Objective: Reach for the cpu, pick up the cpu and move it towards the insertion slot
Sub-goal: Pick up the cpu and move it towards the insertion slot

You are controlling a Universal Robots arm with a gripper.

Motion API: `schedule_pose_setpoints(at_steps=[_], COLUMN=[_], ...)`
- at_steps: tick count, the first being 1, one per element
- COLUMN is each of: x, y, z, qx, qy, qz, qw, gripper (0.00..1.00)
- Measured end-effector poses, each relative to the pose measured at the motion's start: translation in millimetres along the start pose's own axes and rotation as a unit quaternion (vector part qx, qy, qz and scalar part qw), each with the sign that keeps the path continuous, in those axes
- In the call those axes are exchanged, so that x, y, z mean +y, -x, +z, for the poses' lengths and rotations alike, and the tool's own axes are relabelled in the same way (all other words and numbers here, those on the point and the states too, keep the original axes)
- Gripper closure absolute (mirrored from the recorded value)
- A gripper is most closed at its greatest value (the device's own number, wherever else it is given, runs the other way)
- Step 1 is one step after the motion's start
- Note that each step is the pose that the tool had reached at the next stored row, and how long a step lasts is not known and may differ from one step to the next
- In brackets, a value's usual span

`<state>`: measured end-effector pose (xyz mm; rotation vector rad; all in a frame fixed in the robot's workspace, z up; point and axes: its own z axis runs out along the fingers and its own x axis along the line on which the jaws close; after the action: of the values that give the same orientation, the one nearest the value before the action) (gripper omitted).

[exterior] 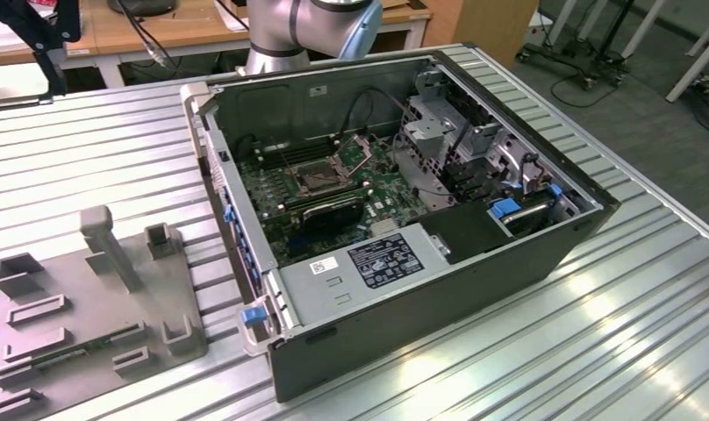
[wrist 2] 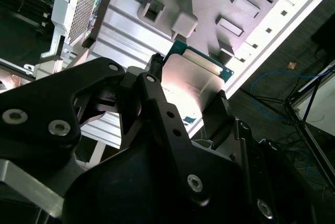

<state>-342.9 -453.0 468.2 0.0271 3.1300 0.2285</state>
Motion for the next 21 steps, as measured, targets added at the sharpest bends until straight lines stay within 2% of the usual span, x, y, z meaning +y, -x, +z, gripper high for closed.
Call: schedule_pose_setpoints(at_steps=[21], x=[0.3], y=[19.6], z=[0.4], qx=[0.0], qy=[0.0], qz=[0.0], qw=[1.0], gripper=[0.45])
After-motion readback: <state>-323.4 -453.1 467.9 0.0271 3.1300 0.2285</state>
